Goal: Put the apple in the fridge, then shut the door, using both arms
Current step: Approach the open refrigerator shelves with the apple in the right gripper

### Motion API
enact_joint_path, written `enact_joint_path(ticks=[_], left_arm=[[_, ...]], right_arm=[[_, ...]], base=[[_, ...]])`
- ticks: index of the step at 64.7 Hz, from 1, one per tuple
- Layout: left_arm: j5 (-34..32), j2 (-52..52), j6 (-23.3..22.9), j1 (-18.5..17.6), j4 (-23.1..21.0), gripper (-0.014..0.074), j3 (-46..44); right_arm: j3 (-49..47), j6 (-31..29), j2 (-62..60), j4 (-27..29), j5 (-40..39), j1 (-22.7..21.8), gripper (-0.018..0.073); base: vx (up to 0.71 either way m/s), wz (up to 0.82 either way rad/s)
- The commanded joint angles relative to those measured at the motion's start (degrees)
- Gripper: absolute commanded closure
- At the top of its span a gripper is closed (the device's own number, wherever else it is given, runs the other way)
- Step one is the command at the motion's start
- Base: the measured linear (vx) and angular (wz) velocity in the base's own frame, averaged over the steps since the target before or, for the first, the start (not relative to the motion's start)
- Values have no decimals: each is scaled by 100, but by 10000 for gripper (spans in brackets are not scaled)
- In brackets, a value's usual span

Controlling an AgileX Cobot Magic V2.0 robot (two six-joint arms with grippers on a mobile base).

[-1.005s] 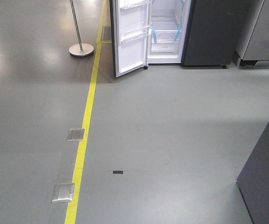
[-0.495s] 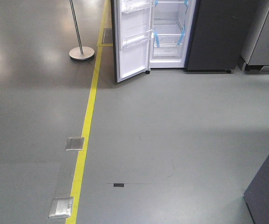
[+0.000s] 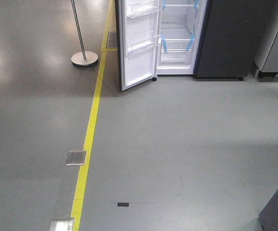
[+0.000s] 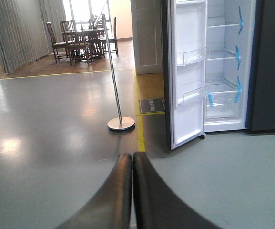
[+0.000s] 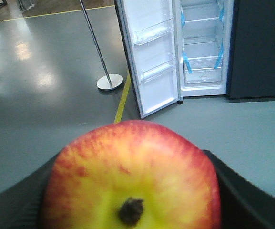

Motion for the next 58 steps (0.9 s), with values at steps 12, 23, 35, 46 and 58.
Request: enact_joint_path(ticks=[12,23,35,46,58], left_arm=[[-428,-84,-16,-18,-51,603,-95],[-428,-84,-16,-18,-51,603,-95],[-428,-84,-16,-18,-51,603,-95],[-428,-84,-16,-18,-51,603,-95],[-428,-84,-16,-18,-51,603,-95]], right_arm=[[-203,-44,-117,50,-478,-22,500],[-203,-44,-117,50,-478,-22,500],[-203,-44,-117,50,-478,-22,500],[-203,-44,-117,50,-478,-22,500],[-203,-44,-117,50,-478,-22,500]], base=[[18,-1],[18,-3],[18,-3],[18,-3],[17,-2]])
